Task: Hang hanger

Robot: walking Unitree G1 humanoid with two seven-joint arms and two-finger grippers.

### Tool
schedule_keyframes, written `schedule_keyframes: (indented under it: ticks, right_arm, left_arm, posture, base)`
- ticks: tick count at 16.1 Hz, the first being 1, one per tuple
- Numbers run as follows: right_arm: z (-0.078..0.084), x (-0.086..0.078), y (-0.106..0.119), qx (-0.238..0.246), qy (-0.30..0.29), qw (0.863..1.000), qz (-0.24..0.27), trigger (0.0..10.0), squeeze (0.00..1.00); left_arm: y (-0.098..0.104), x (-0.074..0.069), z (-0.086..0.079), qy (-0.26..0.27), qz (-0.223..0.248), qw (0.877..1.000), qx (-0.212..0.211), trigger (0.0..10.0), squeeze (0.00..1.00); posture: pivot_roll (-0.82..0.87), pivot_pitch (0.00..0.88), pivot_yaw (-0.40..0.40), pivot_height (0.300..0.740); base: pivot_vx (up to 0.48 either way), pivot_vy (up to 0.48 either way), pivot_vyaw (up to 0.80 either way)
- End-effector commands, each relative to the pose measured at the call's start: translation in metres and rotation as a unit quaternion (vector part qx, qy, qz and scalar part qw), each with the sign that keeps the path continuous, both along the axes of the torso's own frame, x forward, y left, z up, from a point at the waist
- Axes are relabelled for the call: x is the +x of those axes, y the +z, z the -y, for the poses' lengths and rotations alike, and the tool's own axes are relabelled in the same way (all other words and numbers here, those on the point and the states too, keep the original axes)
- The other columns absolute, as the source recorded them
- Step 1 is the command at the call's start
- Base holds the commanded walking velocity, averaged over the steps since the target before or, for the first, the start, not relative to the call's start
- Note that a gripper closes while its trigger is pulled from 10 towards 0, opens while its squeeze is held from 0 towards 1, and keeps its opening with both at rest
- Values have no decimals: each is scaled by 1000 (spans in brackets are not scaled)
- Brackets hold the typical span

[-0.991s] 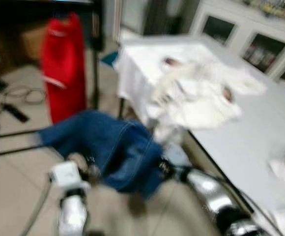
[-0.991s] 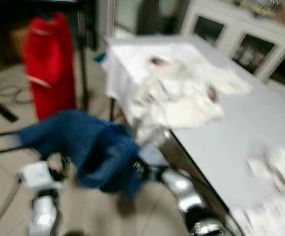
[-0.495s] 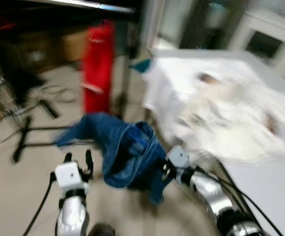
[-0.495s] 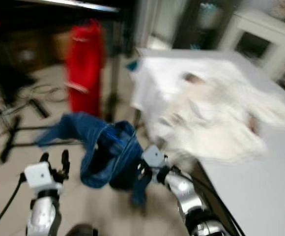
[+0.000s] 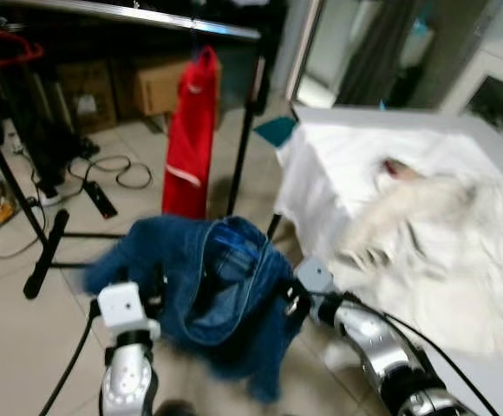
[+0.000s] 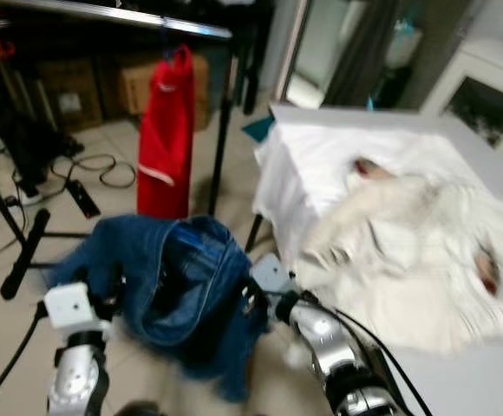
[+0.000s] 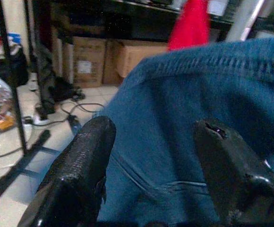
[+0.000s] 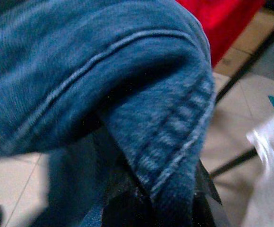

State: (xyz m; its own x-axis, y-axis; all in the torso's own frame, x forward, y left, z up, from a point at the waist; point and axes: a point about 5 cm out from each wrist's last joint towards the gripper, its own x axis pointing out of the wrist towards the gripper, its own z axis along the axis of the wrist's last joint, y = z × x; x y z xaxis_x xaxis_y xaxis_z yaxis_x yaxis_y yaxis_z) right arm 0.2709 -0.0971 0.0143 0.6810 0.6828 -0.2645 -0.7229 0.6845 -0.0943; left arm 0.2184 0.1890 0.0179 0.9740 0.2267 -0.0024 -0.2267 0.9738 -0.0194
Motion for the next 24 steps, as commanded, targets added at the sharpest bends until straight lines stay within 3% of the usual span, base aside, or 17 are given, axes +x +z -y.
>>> schedule_keyframes:
  ticks: [1,18,24]
  right_arm:
    - [-9,6,11,20,3,1000,23,10000,0]
    - [-12,10,19,46,-5,998,37,10000,0]
    - [-18,17,32,68,-9,996,51,10000,0]
  left_arm:
    - [1,1,-3,1,2,1000,4,10000,0]
    - [1,0,-2,-7,1,1000,7,10000,0]
    - [2,1,-2,-8,2,1000,7,10000,0]
  posture:
    - [249,20,-130,710]
    - [241,27,-124,710]
    - [238,29,-122,710]
  base:
    - [424,0,0]
    - [407,0,0]
    - [391,0,0]
